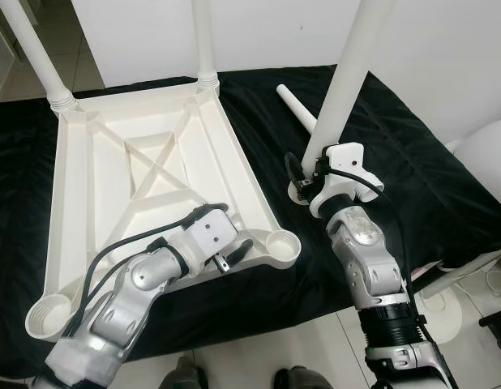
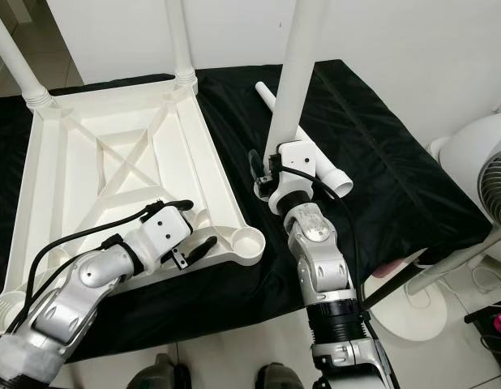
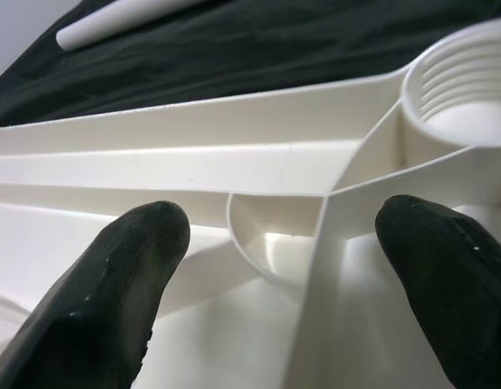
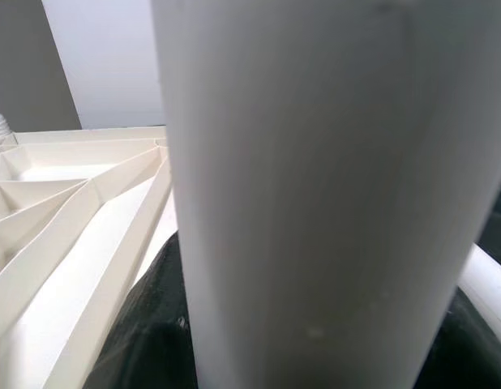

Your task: Building children table

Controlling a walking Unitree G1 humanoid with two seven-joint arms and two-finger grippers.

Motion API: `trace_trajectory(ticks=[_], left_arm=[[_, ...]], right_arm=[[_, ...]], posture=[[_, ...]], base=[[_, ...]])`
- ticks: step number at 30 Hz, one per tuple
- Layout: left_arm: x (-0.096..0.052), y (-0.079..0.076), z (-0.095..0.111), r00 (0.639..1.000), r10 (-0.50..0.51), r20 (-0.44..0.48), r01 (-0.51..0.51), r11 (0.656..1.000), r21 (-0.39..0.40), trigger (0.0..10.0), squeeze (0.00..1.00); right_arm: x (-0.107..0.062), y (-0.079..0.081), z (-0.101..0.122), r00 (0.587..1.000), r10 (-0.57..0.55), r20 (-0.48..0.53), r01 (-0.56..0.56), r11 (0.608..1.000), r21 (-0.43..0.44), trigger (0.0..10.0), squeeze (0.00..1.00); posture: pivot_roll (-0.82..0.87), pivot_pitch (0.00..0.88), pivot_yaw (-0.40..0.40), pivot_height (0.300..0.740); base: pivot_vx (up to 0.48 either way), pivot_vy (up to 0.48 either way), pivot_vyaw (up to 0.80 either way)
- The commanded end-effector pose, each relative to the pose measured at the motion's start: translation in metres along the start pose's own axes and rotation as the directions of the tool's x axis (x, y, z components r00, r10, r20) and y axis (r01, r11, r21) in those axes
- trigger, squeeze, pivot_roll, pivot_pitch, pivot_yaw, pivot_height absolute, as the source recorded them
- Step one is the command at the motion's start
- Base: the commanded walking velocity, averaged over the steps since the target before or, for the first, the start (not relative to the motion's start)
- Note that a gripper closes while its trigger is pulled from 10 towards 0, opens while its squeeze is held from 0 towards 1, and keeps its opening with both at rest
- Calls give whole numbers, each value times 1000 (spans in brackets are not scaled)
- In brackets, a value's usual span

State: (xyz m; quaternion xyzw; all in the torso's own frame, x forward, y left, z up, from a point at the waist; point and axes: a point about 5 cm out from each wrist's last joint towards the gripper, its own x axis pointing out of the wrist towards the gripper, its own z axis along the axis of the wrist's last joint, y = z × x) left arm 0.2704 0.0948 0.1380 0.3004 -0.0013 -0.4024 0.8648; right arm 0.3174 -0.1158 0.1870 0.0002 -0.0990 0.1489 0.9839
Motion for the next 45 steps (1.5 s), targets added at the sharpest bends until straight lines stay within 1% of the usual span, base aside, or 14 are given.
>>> trace_trajectory(ticks=[1,7,16,20,23,24,27,35,38,39,40,41,42,45], left_arm=[[6,0,-14,988,114,-103,-109,992,59,10000,0],[13,-3,-8,990,109,-93,-102,992,79,10000,0],[34,-16,12,997,71,-30,-68,991,113,10000,0],[52,-11,29,995,99,10,-99,989,110,10000,0],[56,-10,33,994,110,20,-112,988,107,10000,0],[65,-6,42,988,151,43,-156,981,119,10000,0],[68,-1,46,982,180,54,-185,975,123,10000,0],[56,11,44,980,180,80,-183,983,35,10000,0],[38,6,45,983,73,168,-73,997,-8,10000,0],[38,6,45,983,73,168,-73,997,-8,10000,0],[33,4,46,981,29,190,-19,998,-54,10000,0],[33,4,46,981,29,190,-19,998,-54,10000,0],[26,2,47,977,-26,213,53,991,-125,10000,0],[22,2,47,976,-35,217,65,989,-131,10000,0]], right_arm=[[-1,0,4,1000,-6,10,6,1000,-13,10000,0],[0,0,4,1000,-7,8,7,1000,-13,10000,0],[1,0,5,1000,-11,7,11,1000,-14,10000,0],[1,1,5,1000,-11,7,11,1000,-12,10000,0],[1,1,5,1000,-10,7,10,1000,-12,10000,0],[1,3,5,1000,-4,7,4,1000,-5,10000,0],[0,4,4,1000,0,8,0,1000,-1,10000,0],[-8,3,1,1000,-1,4,1,1000,-13,10000,0],[-15,1,1,1000,4,26,-3,1000,-29,10000,0],[-15,1,1,1000,4,26,-3,1000,-29,10000,0],[-18,0,1,999,1,32,0,999,-33,10000,0],[-18,0,1,999,1,32,0,999,-33,10000,0],[-22,-2,0,999,-7,35,8,999,-32,10000,0],[-27,-3,-3,1000,-15,26,16,999,-36,10000,0]], posture=[[-62,57,16,740],[-64,57,17,740],[-67,55,19,740],[-73,55,20,740],[-73,55,20,740],[-80,54,23,740],[-83,54,29,740],[-87,56,38,740],[-87,59,41,740],[-87,59,41,740],[-86,58,40,740],[-86,58,40,740],[-85,58,37,740],[-79,57,31,740]], base=[[0,0,0],[0,0,0],[0,0,0],[0,0,0],[0,0,0],[0,0,0],[0,0,0],[0,0,0],[0,0,0],[0,0,0],[0,0,0],[0,0,0],[0,0,0],[0,0,0]])
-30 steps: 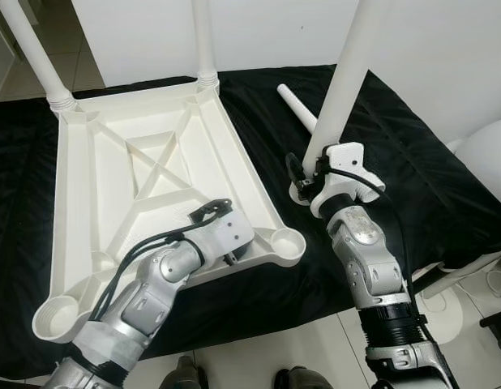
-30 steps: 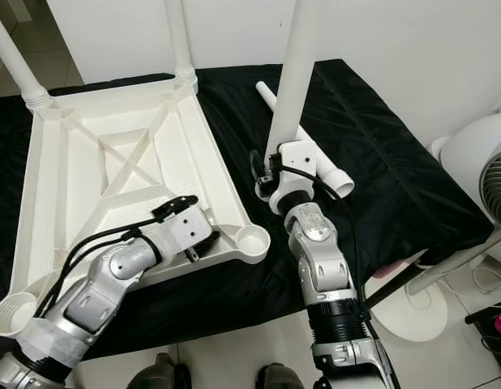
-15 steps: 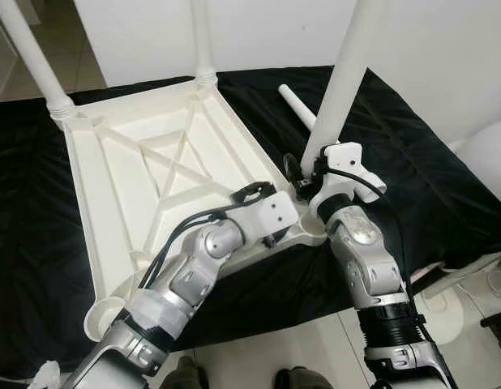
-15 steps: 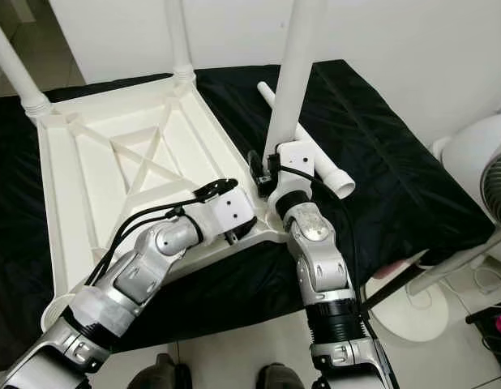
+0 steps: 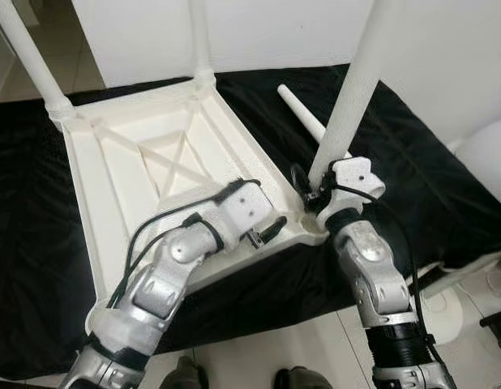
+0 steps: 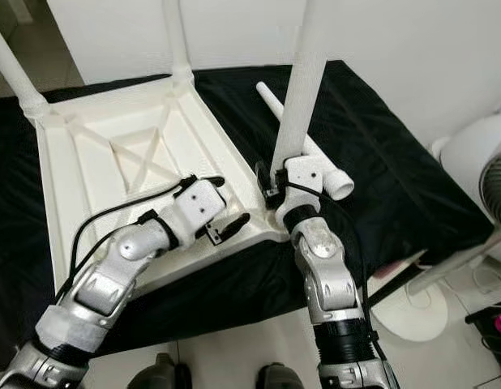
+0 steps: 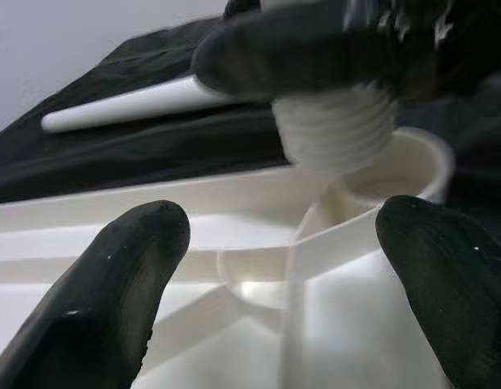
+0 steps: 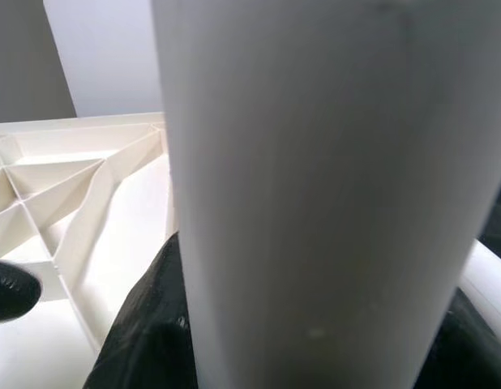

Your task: Building children table

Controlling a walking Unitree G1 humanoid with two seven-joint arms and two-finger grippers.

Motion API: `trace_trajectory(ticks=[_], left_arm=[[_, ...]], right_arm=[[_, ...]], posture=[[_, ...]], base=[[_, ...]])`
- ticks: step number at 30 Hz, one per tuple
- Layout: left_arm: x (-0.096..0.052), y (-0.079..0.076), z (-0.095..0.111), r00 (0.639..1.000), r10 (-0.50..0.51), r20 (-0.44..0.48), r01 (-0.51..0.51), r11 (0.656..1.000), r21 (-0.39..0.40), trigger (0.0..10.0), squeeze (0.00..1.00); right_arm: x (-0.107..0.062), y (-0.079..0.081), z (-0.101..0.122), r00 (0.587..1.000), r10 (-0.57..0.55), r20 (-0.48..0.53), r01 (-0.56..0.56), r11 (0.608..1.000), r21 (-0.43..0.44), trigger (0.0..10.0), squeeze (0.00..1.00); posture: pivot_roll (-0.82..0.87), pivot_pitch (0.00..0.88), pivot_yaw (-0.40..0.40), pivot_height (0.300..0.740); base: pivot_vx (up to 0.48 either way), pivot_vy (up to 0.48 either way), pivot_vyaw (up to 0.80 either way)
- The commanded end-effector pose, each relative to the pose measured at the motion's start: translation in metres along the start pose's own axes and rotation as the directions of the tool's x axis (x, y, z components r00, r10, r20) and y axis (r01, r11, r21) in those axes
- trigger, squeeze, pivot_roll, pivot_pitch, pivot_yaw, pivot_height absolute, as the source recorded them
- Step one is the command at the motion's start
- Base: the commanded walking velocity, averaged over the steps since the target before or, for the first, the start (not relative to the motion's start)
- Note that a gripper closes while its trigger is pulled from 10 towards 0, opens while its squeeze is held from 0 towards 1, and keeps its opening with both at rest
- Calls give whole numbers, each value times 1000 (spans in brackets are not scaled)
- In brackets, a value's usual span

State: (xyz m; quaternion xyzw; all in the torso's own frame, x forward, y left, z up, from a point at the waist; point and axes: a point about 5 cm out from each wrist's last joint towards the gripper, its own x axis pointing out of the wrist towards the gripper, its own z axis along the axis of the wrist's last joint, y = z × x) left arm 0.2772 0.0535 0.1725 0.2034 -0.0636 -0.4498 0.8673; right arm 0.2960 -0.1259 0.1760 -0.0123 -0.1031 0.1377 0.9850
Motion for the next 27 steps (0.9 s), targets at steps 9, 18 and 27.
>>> trace_trajectory(ticks=[9,18,27], left_arm=[[-12,-7,-2,999,-44,3,45,994,-104,10000,0],[-30,-20,0,990,-139,21,140,973,-185,10000,0],[-29,-19,-1,991,-136,5,134,969,-208,10000,0]], right_arm=[[-15,-1,-9,1000,13,-25,-14,999,-30,10000,0],[-28,-9,-36,993,16,-116,-24,997,-68,10000,0],[-26,-9,-43,991,31,-129,-43,995,-87,10000,0]], posture=[[-83,51,28,740],[-78,50,26,740],[-77,53,28,740]], base=[[0,0,0],[0,0,0],[0,0,0]])
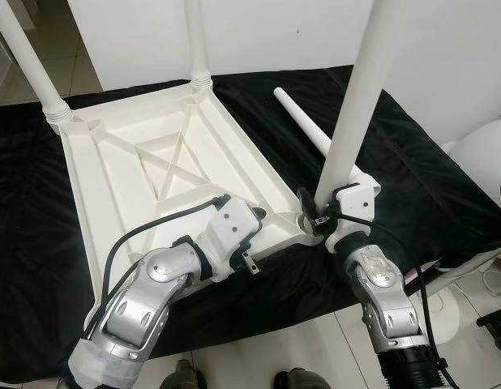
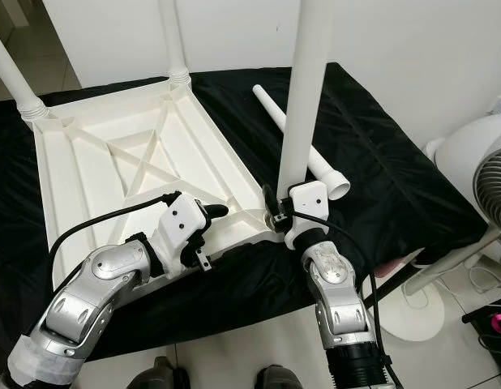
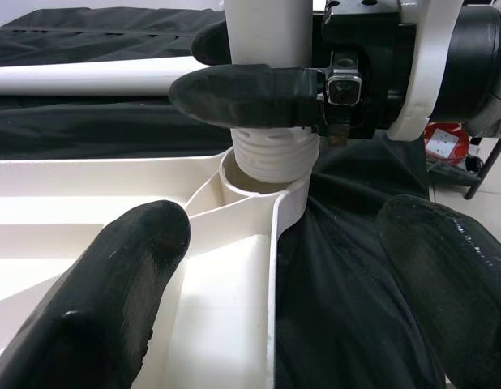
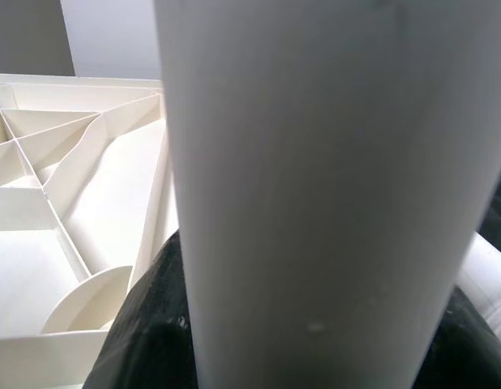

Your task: Building children table

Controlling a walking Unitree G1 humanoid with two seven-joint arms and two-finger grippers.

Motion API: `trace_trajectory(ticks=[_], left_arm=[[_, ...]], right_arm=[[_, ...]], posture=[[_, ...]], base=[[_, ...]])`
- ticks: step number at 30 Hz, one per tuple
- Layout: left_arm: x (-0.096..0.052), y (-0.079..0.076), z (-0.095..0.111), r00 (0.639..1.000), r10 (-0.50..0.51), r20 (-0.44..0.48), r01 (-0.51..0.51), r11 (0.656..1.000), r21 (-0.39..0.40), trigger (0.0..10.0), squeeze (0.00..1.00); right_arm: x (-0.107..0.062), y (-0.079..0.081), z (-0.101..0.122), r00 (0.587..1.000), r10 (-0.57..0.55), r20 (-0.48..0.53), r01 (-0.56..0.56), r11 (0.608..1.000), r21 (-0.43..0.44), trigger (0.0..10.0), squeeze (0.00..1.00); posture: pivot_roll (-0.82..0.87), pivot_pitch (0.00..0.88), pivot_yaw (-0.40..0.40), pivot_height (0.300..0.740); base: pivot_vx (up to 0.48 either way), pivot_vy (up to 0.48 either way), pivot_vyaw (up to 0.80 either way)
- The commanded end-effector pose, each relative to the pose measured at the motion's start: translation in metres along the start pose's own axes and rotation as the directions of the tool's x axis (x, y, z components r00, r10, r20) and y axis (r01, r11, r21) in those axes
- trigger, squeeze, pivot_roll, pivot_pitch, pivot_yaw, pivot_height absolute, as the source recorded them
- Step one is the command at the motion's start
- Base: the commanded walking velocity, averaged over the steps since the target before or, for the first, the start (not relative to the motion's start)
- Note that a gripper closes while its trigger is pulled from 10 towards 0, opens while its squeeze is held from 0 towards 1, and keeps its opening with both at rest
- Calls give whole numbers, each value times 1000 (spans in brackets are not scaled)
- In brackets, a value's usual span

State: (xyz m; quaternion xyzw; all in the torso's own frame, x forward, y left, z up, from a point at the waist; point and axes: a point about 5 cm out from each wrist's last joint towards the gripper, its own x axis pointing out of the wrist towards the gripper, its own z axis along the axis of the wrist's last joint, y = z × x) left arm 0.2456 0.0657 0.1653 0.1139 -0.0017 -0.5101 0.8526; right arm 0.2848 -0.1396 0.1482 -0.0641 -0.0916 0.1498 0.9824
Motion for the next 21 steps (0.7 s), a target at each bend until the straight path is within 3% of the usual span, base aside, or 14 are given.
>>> trace_trajectory(ticks=[1,12,21], left_arm=[[-2,2,1,1000,-1,-11,1,1000,-1,10000,0],[-9,3,5,1000,-12,-11,11,1000,-6,10000,0],[-10,7,9,1000,-6,-13,6,1000,-2,10000,0]], right_arm=[[-4,1,-20,995,17,-94,-17,1000,-4,10000,0],[-2,7,-30,987,130,-92,-138,987,-82,10000,0],[-8,19,-28,970,238,-42,-241,967,-78,10000,0]], posture=[[-76,55,30,740],[-64,59,29,740],[-66,57,32,740]], base=[[0,0,0],[0,0,0],[0,0,0]])
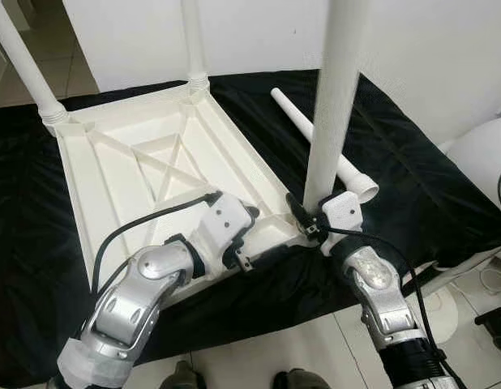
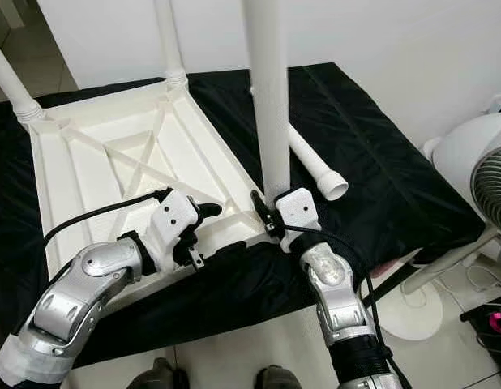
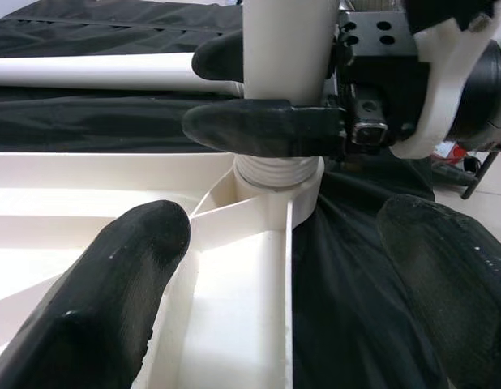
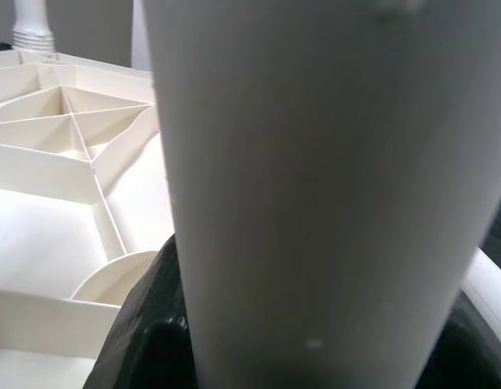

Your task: Building children table

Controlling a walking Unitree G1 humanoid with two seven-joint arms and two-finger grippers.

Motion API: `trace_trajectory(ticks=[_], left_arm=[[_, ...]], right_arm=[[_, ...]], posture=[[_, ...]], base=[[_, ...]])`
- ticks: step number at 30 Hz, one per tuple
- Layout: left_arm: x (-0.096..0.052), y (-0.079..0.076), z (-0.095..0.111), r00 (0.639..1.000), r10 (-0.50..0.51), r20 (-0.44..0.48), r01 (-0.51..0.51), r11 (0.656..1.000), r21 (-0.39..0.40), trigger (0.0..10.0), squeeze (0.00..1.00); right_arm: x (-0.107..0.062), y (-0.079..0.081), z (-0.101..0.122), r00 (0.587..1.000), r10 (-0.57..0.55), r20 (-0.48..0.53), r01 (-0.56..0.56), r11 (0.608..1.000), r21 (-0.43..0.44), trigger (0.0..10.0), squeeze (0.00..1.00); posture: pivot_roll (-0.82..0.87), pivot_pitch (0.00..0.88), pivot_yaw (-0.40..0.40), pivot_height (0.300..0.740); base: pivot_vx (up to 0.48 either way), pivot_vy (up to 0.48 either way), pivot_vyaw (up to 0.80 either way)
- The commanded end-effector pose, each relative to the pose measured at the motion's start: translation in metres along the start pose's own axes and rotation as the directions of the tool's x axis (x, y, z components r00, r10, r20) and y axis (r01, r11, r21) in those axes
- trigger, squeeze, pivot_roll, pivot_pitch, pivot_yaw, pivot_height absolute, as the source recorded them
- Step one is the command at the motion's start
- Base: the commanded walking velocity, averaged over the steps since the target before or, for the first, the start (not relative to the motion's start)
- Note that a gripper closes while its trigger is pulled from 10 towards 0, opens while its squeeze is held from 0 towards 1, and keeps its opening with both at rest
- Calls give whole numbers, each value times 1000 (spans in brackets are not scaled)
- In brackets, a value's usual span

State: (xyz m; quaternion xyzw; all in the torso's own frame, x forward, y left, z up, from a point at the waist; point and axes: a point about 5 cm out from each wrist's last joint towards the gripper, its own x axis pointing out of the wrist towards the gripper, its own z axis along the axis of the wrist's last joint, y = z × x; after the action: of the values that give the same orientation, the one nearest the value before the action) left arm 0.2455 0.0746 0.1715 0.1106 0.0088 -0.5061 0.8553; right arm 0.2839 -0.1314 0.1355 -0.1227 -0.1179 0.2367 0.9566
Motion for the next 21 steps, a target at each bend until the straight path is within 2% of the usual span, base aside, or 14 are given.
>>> trace_trajectory(ticks=[1,4,8,12,13,15,21], left_arm=[[-2,2,5,1000,-11,1,11,1000,16,10000,0],[-2,3,5,1000,-10,0,10,1000,16,10000,0],[-1,3,5,1000,-9,-1,9,1000,19,10000,0],[-1,4,6,1000,-7,-1,7,1000,23,10000,0],[-1,4,6,1000,-7,-1,7,1000,23,10000,0],[-1,5,7,1000,-4,-1,4,1000,26,10000,0],[-1,5,7,1000,0,-3,0,1000,29,10000,0]], right_arm=[[-7,14,-16,995,72,-69,-69,997,43,10000,0],[-7,14,-16,995,78,-66,-75,996,45,10000,0],[-10,16,-19,993,93,-66,-87,991,98,10000,0],[-7,10,-18,997,39,-65,-21,964,265,10000,0],[-7,10,-18,997,39,-65,-21,964,265,10000,0],[-5,7,-17,998,21,-61,-1,948,318,10000,0],[-4,8,-16,997,25,-70,2,935,356,10000,0]], posture=[[-66,59,34,740],[-67,58,33,740],[-70,60,34,740],[-70,60,33,740],[-70,60,33,740],[-70,60,33,740],[-68,62,31,740]], base=[[0,0,0],[0,0,0],[0,0,0],[0,0,0],[0,0,0],[0,0,0],[0,0,0]])
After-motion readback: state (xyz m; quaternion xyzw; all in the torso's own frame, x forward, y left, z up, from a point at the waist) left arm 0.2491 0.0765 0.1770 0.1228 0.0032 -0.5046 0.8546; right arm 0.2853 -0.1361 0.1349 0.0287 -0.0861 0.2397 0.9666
